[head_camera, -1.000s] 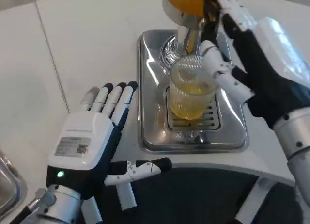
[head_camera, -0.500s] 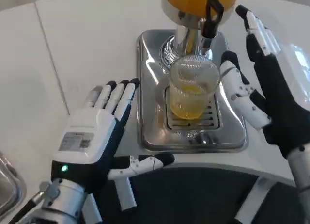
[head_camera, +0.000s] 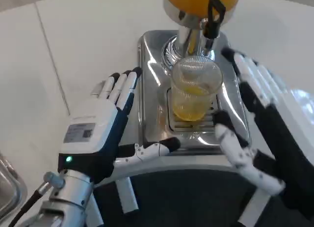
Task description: Grasp the cup under the faucet to collect the drink, then remove the cup.
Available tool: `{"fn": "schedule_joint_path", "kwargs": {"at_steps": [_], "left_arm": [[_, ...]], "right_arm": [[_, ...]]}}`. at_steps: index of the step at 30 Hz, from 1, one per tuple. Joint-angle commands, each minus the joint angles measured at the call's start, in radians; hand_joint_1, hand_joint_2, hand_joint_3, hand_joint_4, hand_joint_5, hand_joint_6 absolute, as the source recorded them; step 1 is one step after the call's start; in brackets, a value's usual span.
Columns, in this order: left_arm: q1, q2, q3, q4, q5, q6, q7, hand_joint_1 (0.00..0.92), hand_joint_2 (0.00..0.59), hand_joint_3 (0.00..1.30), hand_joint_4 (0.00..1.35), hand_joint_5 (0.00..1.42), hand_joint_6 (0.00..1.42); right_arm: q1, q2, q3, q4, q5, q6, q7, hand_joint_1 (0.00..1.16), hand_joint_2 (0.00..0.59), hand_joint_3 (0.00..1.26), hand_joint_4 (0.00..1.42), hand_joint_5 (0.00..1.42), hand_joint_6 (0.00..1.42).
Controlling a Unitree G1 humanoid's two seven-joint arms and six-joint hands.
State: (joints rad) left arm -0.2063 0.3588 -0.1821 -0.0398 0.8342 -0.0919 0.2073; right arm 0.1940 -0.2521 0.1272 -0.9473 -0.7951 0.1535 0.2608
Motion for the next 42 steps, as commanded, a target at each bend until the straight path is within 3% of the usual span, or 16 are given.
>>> {"fn": "schedule_joint_path", "kwargs": {"at_steps": [1,11,19,25,35,42], "left_arm": [[-0.018,-0.019,-0.013,0.031,-0.01,-0.004,0.028,0.049,0.037,0.0,0.0,0.0,0.05],[-0.058,-0.049,-0.043,0.084,-0.005,-0.014,0.07,0.092,0.031,0.0,0.0,0.02,0.07],[-0.08,-0.069,-0.068,0.124,-0.019,-0.038,0.109,0.105,0.028,0.0,0.0,0.04,0.08],[-0.094,-0.089,-0.08,0.161,-0.035,-0.056,0.151,0.119,0.029,0.0,0.0,0.08,0.11],[-0.165,-0.123,-0.098,0.261,-0.063,-0.087,0.202,0.137,0.027,0.0,0.0,0.14,0.15],[-0.185,-0.117,-0.11,0.292,-0.08,-0.123,0.204,0.138,0.026,0.0,0.0,0.15,0.16]], "right_arm": [[0.15,-0.041,-0.052,-0.044,0.047,-0.124,-0.022,0.24,0.541,0.0,0.0,0.0,0.0],[0.336,-0.07,-0.154,-0.053,0.114,-0.302,-0.033,0.29,0.5,0.0,0.0,0.0,0.0],[0.437,-0.084,-0.215,-0.034,0.044,-0.459,-0.055,0.29,0.495,0.0,0.0,0.0,0.0],[0.426,-0.067,-0.2,0.007,0.002,-0.493,-0.05,0.32,0.487,0.0,0.0,0.0,0.0],[0.378,-0.034,-0.135,0.036,-0.047,-0.479,-0.038,0.32,0.49,0.0,0.0,0.0,0.0],[0.382,-0.032,-0.136,0.054,-0.057,-0.483,-0.046,0.32,0.487,0.0,0.0,0.0,0.0]]}}
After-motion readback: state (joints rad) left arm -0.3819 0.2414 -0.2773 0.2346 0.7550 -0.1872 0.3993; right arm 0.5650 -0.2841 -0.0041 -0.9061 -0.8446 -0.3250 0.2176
